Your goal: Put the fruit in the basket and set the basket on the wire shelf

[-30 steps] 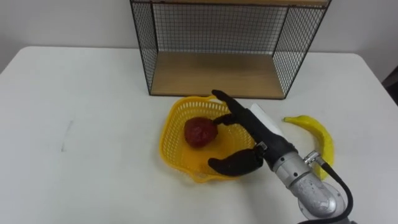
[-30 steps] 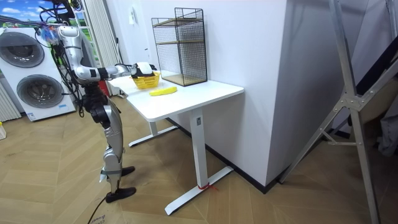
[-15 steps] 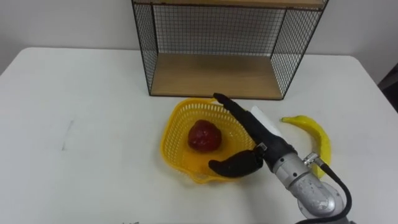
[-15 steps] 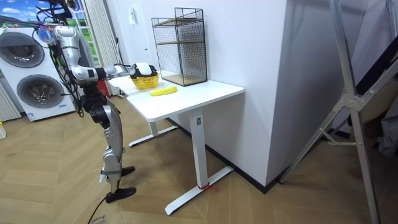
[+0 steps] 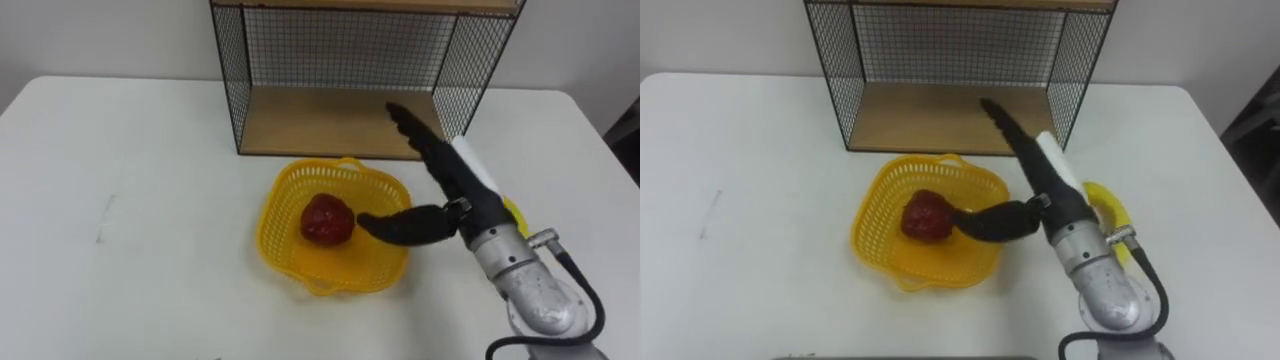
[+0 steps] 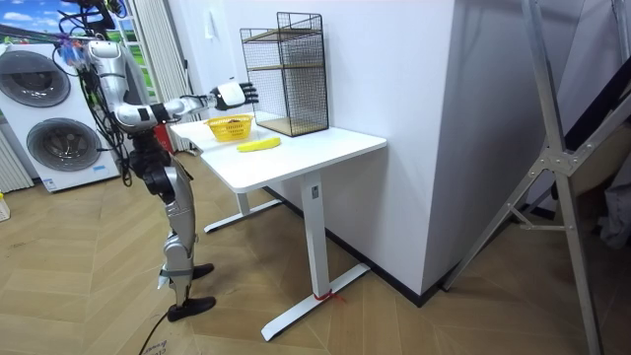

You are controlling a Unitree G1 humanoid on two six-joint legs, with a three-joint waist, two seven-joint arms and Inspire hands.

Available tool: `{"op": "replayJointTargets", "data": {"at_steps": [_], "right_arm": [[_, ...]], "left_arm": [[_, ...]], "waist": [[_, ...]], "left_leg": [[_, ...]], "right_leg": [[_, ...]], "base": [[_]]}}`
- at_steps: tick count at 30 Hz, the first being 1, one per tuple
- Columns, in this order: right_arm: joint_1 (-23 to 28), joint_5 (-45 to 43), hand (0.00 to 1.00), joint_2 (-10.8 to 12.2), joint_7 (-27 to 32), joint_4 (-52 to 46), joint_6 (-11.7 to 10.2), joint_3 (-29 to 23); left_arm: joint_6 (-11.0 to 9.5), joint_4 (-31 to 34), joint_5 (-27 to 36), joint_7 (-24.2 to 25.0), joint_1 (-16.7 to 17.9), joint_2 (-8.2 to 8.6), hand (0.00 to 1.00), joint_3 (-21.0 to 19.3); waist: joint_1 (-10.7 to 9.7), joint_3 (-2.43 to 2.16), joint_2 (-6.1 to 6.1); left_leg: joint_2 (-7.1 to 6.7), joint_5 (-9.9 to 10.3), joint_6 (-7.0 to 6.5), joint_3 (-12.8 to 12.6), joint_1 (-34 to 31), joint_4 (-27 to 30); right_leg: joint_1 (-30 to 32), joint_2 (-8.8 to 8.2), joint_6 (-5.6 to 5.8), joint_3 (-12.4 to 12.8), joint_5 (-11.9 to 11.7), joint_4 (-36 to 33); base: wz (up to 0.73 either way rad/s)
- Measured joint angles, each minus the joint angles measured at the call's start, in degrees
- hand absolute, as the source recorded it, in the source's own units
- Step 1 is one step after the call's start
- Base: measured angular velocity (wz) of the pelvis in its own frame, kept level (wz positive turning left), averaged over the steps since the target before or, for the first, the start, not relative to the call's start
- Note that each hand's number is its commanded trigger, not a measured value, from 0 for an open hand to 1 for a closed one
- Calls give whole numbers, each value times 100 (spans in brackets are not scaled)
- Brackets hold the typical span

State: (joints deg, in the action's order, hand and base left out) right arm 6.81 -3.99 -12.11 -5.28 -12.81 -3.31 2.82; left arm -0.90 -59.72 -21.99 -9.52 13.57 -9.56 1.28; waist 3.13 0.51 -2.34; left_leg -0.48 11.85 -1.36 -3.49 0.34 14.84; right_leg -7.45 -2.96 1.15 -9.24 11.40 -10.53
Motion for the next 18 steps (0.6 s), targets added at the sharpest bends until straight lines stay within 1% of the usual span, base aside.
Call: {"op": "replayJointTargets", "data": {"at_steps": [2, 4, 6, 7, 8, 9, 10, 11, 12, 14, 18], "right_arm": [[-12, 315, 0, 28, 207, -181, -42, -171], [-69, 393, 0, 46, 311, -269, -54, -261], [-150, 402, 0, 47, 365, -372, -54, -322], [-178, 425, 0, 47, 410, -442, -84, -365], [-186, 433, 0, 46, 444, -470, -105, -392], [-189, 455, 0, 43, 550, -485, -160, -435], [-189, 461, 0, 40, 661, -485, -184, -460], [-185, 454, 0, 21, 781, -485, -185, -461], [-183, 454, 0, 11, 838, -485, -185, -461], [-147, 451, 0, -6, 1085, -484, -185, -465], [-98, 348, 0, -34, 1337, -322, -186, -487]], "left_arm": [[0, -62, -12, -18, 24, 8, 0, -6], [1, -159, -16, -23, 30, 13, 0, -12], [4, -231, -16, -20, 42, 17, 0, -56], [4, -231, -17, -20, 66, 17, 0, -99], [4, -231, -16, -20, 72, 15, 0, -112], [4, -225, -17, -20, 91, 4, 0, -127], [4, -222, -16, -21, 119, 2, 0, -137], [4, -220, -11, -21, 126, 7, 0, -150], [4, -220, -11, -21, 133, 8, 0, -160], [7, -219, -13, -29, 138, 9, 0, -209], [46, -217, -22, -24, 170, 14, 0, -272]], "waist": [[-33, 1, 5], [-42, 0, 11], [-106, -3, 15], [-120, 1, 46], [-125, -9, 38], [-139, -18, 71], [-149, -45, 73], [-154, -61, 96], [-160, -76, 85], [-170, -79, 106], [-229, -72, 109]], "left_leg": [[4, 1, 1, -20, 2, -6], [9, 1, 0, -56, -1, -7], [11, 1, 0, -77, -9, -7], [15, 1, 0, -105, -2, -11], [15, 1, 0, -107, 3, -16], [15, 1, 0, -103, 6, -20], [15, 1, 0, -111, 20, -29], [16, 1, -1, -127, 35, -43], [16, 1, -1, -127, 38, -43], [19, 0, 0, -133, 50, -43], [18, 0, 0, -144, 133, -72]], "right_leg": [[13, 0, 0, 11, 0, -4], [39, 3, 0, 59, 0, -7], [59, 2, 0, 87, 0, -9], [67, 5, 0, 123, -1, -10], [64, 4, 0, 122, -2, -9], [63, 4, 2, 121, -7, -8], [58, 4, 2, 127, -7, -9], [58, 4, 2, 140, -7, -9], [54, 4, 2, 138, -7, -9], [49, 4, 2, 137, -7, -10], [-8, 3, 2, 133, -7, -8]], "base": [[-4], [-8], [-9], [-8], [-6], [0], [-4], [-5], [-3], [0], [-1]]}}
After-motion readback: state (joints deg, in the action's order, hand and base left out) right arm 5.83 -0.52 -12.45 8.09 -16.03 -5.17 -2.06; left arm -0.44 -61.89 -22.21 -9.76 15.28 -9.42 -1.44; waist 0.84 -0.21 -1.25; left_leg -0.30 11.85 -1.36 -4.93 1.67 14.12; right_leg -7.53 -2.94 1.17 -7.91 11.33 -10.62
